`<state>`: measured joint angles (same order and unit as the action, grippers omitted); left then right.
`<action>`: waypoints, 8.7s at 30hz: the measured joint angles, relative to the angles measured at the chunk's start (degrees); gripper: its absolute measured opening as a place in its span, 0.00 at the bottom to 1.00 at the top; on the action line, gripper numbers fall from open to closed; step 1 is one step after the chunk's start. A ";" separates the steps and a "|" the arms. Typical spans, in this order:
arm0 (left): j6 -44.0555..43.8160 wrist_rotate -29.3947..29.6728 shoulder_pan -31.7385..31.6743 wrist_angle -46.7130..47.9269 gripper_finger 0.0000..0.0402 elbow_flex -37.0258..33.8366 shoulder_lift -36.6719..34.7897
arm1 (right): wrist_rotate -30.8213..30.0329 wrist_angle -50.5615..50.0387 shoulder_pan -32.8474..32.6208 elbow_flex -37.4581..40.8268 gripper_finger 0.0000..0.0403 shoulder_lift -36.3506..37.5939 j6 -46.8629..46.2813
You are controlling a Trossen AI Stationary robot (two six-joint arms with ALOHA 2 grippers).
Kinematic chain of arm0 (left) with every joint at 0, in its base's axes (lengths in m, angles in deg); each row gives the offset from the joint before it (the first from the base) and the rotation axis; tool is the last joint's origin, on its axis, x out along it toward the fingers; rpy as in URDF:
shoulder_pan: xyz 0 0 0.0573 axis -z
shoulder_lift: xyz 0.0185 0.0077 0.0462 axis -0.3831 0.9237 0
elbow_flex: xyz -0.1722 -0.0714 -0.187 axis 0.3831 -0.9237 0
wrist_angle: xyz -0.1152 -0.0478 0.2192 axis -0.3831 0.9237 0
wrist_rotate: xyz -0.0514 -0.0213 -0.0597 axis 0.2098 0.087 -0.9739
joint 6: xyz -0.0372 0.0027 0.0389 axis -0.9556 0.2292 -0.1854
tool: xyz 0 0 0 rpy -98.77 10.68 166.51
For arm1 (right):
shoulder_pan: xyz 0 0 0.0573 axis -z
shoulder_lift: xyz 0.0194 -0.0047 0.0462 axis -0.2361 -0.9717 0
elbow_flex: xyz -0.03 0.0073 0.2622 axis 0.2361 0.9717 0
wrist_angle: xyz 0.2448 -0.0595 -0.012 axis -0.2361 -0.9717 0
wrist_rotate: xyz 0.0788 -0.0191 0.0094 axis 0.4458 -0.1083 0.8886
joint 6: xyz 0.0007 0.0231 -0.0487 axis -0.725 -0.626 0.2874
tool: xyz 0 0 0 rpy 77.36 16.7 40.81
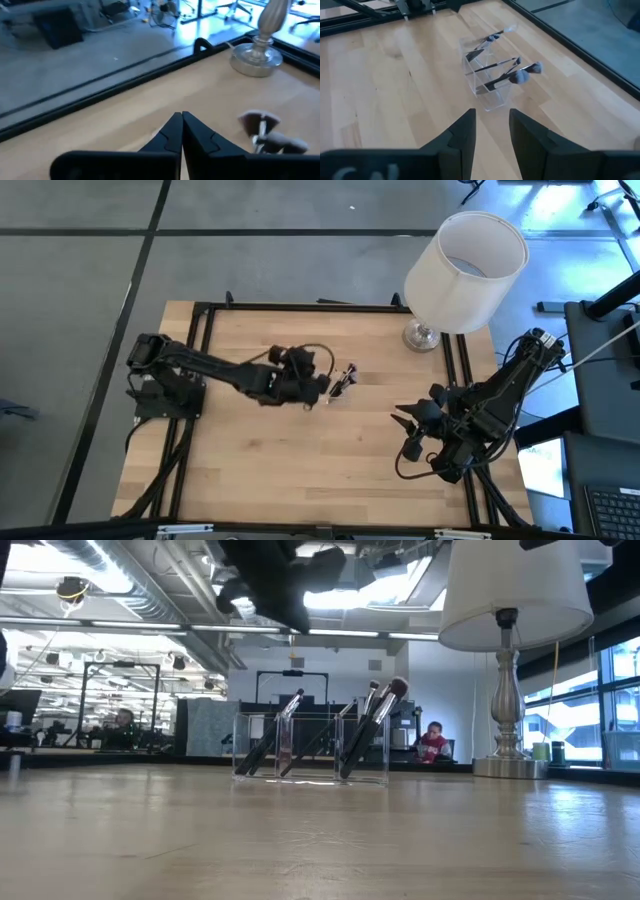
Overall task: Put items in baskets/containers
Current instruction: Put the eyeshadow brush into the transparent organizer, then return to Home Position
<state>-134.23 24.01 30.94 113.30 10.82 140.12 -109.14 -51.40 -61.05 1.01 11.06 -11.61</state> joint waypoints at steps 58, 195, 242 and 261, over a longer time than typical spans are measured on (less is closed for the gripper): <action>32.91 -48.96 -54.85 26.42 0.29 0.72 20.40 | 1.01 -9.50 14.73 3.45 0.29 -0.04 1.66; 49.09 -45.38 -12.03 -50.59 0.04 -67.87 -78.11 | 91.72 83.38 63.59 57.88 0.04 52.95 59.70; 46.87 -57.71 -11.90 -31.34 0.01 -71.14 -95.04 | 70.44 78.43 63.74 65.41 0.01 62.91 53.62; 44.60 -57.32 -11.90 -30.53 0.03 -71.14 -95.04 | 63.37 79.26 54.18 65.37 0.01 61.88 51.61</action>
<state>-89.63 -33.31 19.04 82.77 -60.32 45.08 -45.77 27.85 -6.87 66.39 72.94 40.00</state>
